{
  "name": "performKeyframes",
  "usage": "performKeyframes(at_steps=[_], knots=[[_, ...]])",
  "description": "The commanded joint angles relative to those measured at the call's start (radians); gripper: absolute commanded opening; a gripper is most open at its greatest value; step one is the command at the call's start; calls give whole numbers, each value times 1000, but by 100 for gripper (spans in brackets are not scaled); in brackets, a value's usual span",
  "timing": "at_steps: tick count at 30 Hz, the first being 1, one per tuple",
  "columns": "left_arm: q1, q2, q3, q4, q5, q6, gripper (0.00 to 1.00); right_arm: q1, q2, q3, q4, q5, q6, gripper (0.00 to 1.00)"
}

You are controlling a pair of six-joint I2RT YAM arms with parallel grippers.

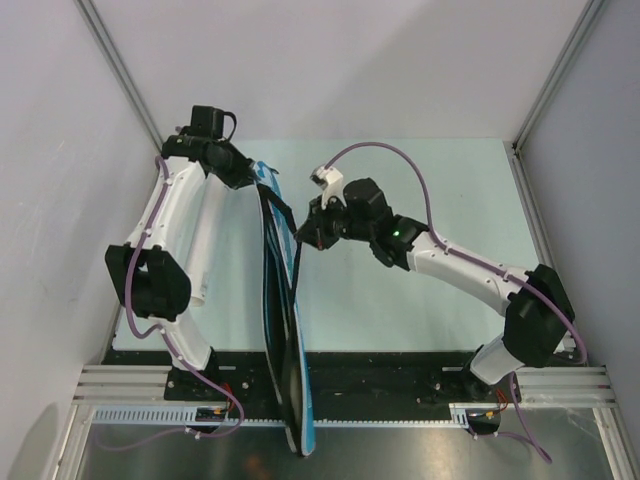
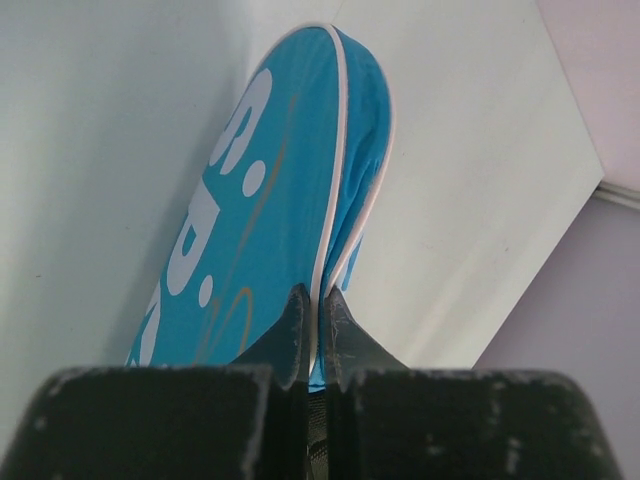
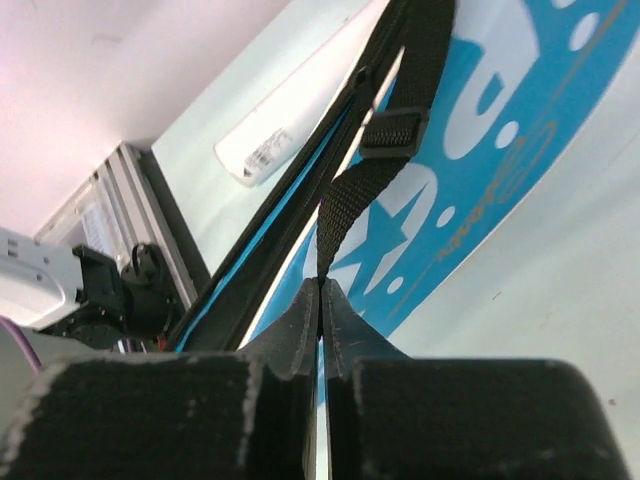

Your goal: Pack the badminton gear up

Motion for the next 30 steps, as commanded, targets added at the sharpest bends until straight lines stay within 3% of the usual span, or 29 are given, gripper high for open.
performKeyframes(at_steps=[1, 5, 11, 17, 21, 26, 30], knots=[[7, -75, -12, 31, -101, -120, 0, -94, -39, 31, 116, -29, 28, 0], [7, -97, -13, 31, -219, -249, 0, -156, -40, 63, 124, -58, 29, 0], [14, -57, 28, 29, -247, -267, 0, -225, 47, 238, 3, -129, 0, 0], [13, -72, -47, 29, -299, -306, 0, -165, 93, 393, -120, -198, 9, 0], [7, -85, -65, 28, -308, -318, 0, -67, 92, 341, -95, -324, 39, 1], [4, -111, -84, 29, -310, -321, 0, 19, 121, 209, -124, -350, 27, 25], [2, -125, -107, 29, -302, -306, 0, -15, 69, 210, -177, -289, 16, 39]])
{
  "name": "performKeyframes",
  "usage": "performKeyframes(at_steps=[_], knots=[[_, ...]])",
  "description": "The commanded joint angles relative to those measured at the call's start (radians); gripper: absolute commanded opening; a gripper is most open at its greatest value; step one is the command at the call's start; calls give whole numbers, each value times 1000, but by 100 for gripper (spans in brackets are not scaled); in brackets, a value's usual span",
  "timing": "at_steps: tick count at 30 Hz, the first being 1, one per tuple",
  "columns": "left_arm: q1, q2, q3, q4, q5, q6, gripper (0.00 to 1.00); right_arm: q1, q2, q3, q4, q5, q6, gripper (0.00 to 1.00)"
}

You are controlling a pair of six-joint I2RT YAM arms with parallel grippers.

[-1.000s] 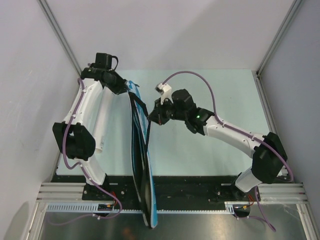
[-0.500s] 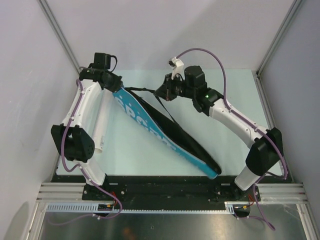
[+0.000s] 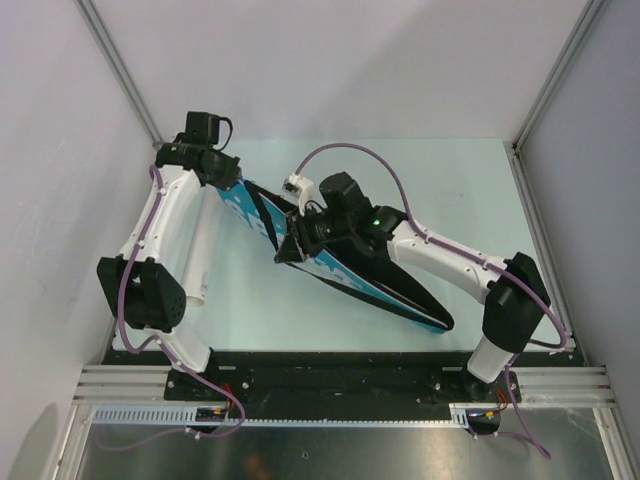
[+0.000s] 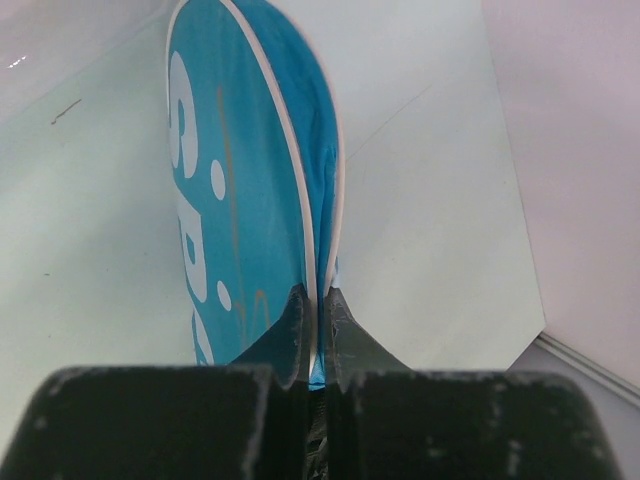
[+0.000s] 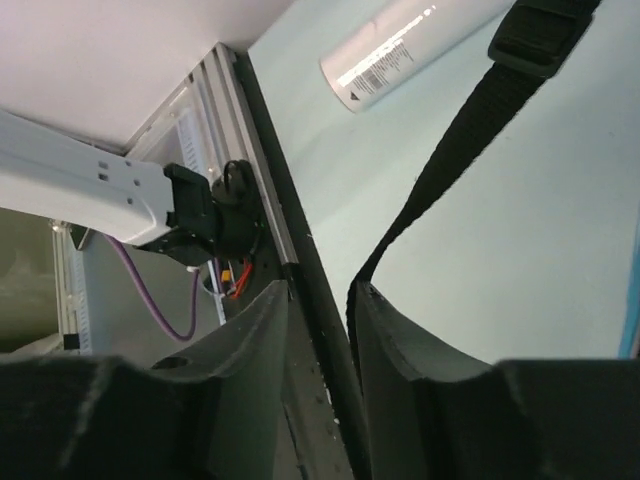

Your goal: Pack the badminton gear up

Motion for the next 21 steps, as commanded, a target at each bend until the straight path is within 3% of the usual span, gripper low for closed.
performKeyframes(at_steps=[1, 2, 5, 9, 16, 21], knots=[[2, -45, -27, 4, -23, -18, 0, -45, -81, 6, 8, -12, -3, 43], [2, -45, -30, 3, -20, -15, 0, -67, -103, 6, 54, -8, -5, 52], [2, -54, -33, 4, -11, 3, 0, -113, -121, 11, 117, -5, -3, 61], [2, -68, -38, 6, 4, 19, 0, -219, -8, 96, 161, -69, 23, 62], [-1, -68, -27, 6, 46, 59, 0, -271, 269, 296, 197, -193, 66, 61], [-1, -71, -32, 6, 50, 63, 0, -286, 376, 351, 344, -264, 187, 57]])
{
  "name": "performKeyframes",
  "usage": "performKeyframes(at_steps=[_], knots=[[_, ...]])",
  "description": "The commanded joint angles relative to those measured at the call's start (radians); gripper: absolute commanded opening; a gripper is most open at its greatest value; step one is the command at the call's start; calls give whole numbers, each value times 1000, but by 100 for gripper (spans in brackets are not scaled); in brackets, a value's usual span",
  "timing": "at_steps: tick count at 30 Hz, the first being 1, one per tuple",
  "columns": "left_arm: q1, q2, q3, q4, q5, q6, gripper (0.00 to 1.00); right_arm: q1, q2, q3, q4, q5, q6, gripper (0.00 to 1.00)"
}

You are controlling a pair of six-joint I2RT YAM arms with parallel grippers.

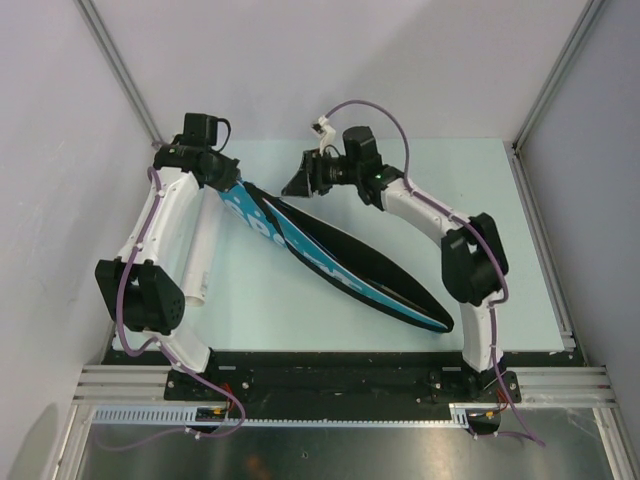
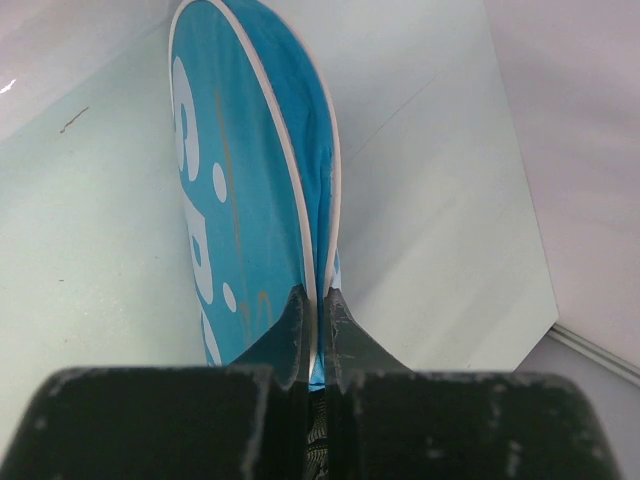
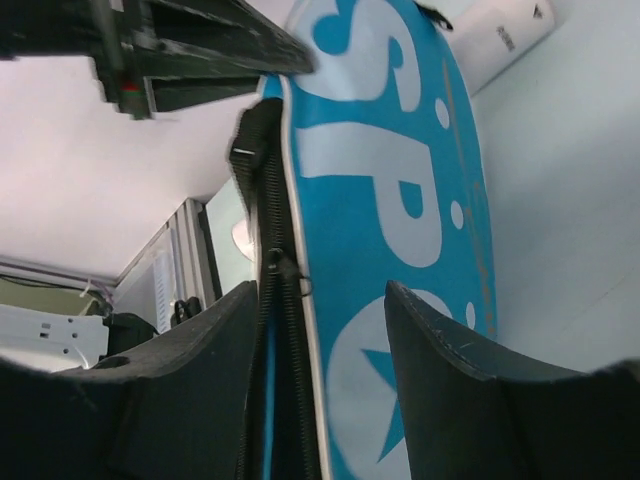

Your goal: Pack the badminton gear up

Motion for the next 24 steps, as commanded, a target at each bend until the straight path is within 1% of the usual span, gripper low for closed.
performKeyframes(at_steps=[1, 2, 4, 8, 10, 11, 14, 18, 19, 24], knots=[[0, -49, -2, -11, 40, 20, 0, -8, 56, 67, 155, -113, 124, 57], [-2, -49, -2, -13, 40, 18, 0, -8, 71, 65, 195, -121, 164, 56], [-4, -44, 1, -11, 40, 18, 0, -6, 80, 59, 223, -144, 190, 55], [-7, -40, 3, -11, 34, 12, 0, -3, 77, -3, 345, -164, 276, 52], [-10, -35, 4, -11, 34, 12, 0, 0, 74, -11, 361, -168, 287, 50], [-11, -34, 3, -10, 35, 11, 0, 1, 74, -13, 360, -167, 285, 47], [-13, -32, 3, -11, 35, 11, 0, 8, 80, -10, 357, -173, 290, 44], [-16, -37, 4, -11, 31, 11, 0, 12, 71, 1, 260, -116, 192, 47], [-14, -38, 4, -11, 31, 11, 0, 12, 71, 4, 236, -115, 181, 49], [-17, -37, 4, -10, 32, 11, 0, 21, 76, 21, 196, -107, 152, 51]])
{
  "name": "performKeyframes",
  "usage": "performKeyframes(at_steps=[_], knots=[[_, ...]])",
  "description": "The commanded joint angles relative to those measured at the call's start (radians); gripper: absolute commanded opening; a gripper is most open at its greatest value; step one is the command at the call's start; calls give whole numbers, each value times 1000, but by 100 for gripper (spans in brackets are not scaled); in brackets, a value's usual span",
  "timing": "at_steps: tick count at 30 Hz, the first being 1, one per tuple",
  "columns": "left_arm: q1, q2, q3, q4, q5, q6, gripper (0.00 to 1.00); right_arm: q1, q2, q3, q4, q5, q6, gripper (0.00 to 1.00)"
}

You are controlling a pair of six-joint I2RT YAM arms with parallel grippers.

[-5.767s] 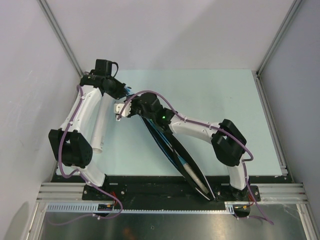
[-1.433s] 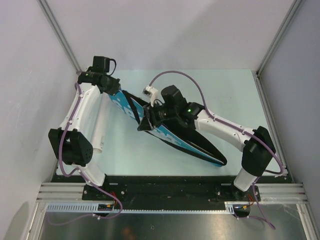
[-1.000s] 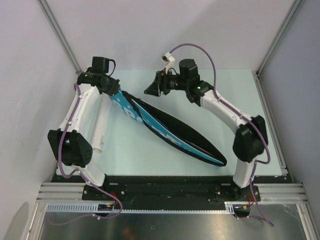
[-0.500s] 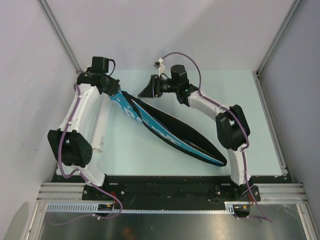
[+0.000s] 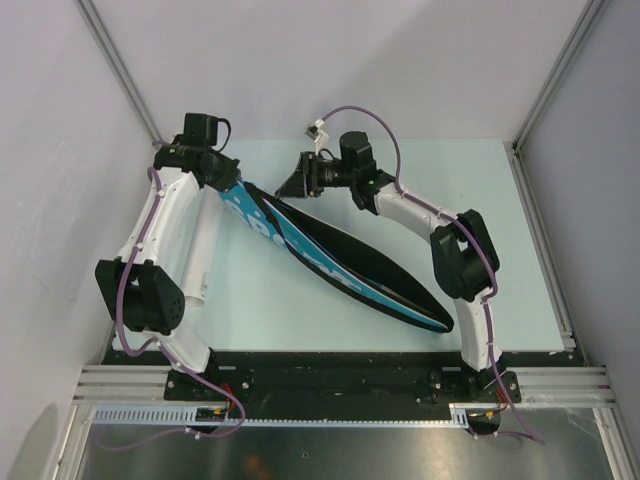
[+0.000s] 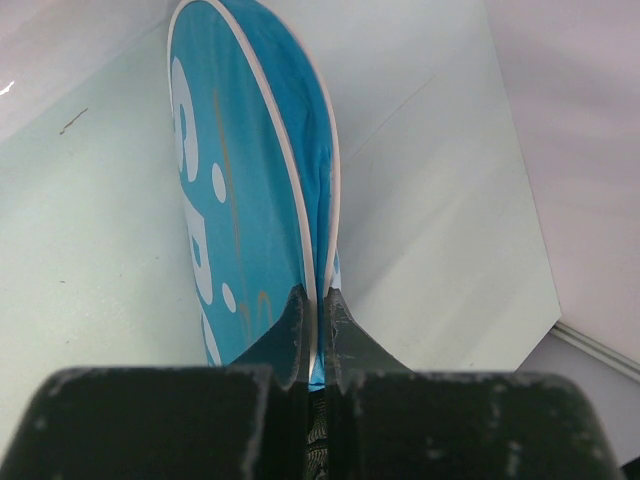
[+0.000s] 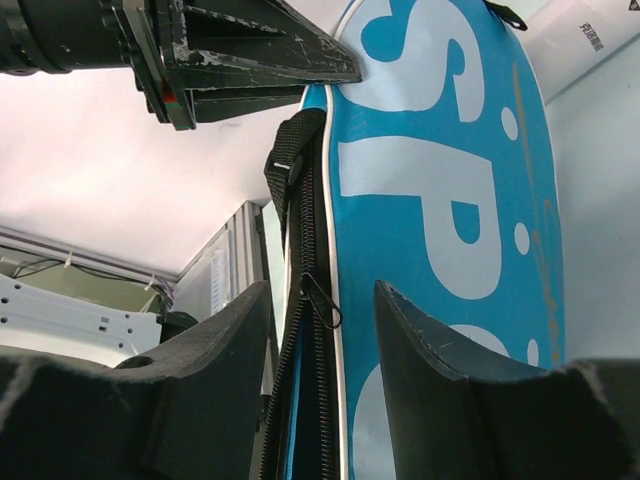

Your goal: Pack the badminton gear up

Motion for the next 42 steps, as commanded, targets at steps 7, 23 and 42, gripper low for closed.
performKeyframes(at_steps=[7, 23, 42], knots=[[-20, -35, 7, -12, 25, -2, 0, 18, -45, 3, 0, -9, -23, 44], [-26, -37, 6, -13, 25, -5, 0, 31, -80, -16, 5, -4, -26, 33], [-37, -38, 10, -13, 7, -25, 0, 74, -62, 132, -337, 118, -305, 23]])
